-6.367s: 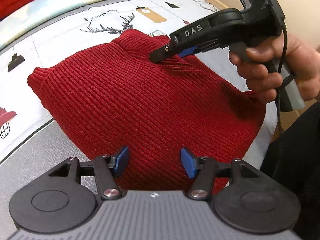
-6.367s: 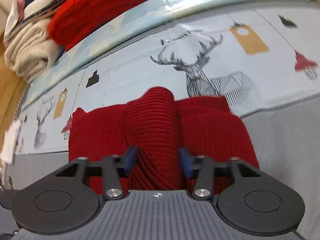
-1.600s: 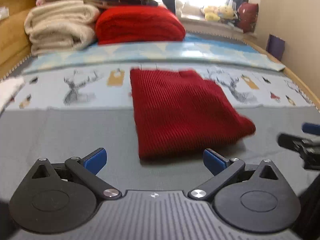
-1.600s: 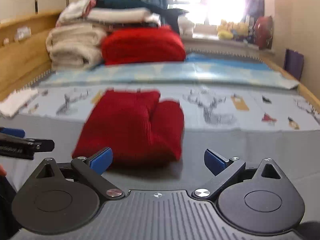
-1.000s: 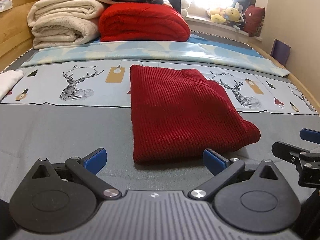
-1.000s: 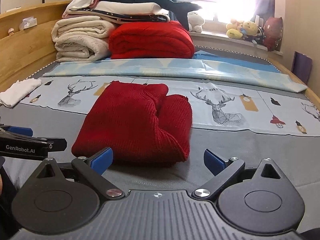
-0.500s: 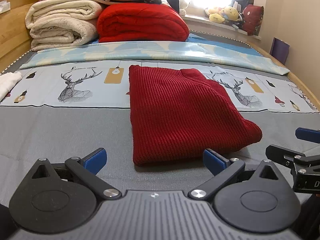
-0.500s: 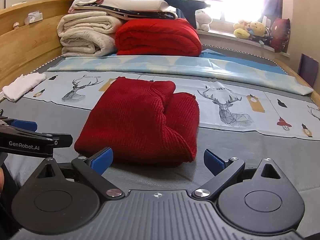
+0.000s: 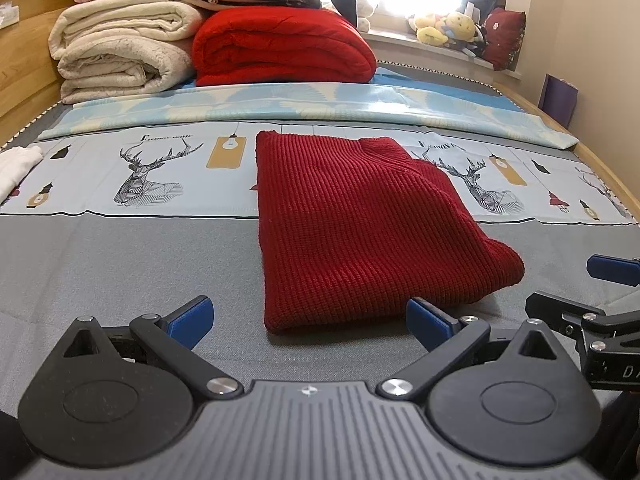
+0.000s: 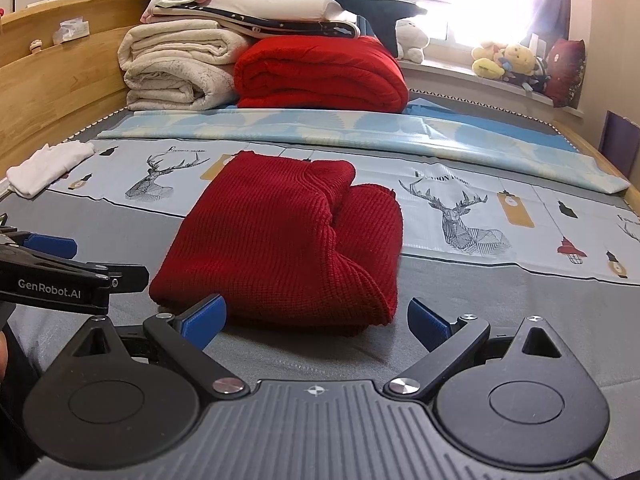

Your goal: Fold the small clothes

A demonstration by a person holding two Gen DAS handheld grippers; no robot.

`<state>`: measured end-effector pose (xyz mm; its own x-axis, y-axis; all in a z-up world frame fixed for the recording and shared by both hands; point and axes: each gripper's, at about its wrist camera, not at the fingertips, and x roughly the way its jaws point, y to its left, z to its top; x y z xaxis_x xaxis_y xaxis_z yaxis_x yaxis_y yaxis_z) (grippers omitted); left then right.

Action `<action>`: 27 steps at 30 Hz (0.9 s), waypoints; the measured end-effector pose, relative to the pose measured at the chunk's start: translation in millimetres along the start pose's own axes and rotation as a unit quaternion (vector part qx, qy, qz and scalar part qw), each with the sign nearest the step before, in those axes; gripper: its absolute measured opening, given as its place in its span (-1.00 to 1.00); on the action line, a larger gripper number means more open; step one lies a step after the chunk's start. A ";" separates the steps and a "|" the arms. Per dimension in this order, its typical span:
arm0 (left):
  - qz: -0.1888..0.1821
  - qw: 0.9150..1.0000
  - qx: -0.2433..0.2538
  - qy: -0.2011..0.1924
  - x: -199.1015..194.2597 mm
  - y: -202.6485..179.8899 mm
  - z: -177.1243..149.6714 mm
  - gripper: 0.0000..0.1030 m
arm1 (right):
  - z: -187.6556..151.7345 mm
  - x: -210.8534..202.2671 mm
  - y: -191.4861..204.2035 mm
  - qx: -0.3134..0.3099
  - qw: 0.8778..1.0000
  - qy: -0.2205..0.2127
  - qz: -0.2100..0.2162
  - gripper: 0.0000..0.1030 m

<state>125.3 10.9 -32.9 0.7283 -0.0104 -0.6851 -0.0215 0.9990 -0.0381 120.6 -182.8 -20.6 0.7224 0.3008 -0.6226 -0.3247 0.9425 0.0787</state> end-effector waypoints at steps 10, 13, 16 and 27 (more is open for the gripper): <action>-0.002 1.000 0.002 0.000 1.3 1.4 -0.3 0.99 | -0.7 1.8 -0.7 0.002 1.000 0.001 0.000 0.89; -0.002 1.000 0.003 -0.001 1.5 1.1 -0.5 0.99 | -1.8 3.6 -1.0 0.003 1.000 0.002 0.000 0.89; -0.002 1.000 0.003 0.000 1.5 0.9 -0.6 0.99 | -1.6 3.5 -0.8 0.003 1.000 0.002 0.000 0.89; -0.002 1.000 0.003 -0.001 1.9 0.7 -0.8 0.99 | -1.3 3.3 -0.7 0.003 1.000 0.002 0.000 0.89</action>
<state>126.1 11.6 -34.8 0.7295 -0.0150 -0.6838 -0.0138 0.9992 -0.0366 122.4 -182.6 -23.7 0.7201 0.2997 -0.6258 -0.3201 0.9437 0.0836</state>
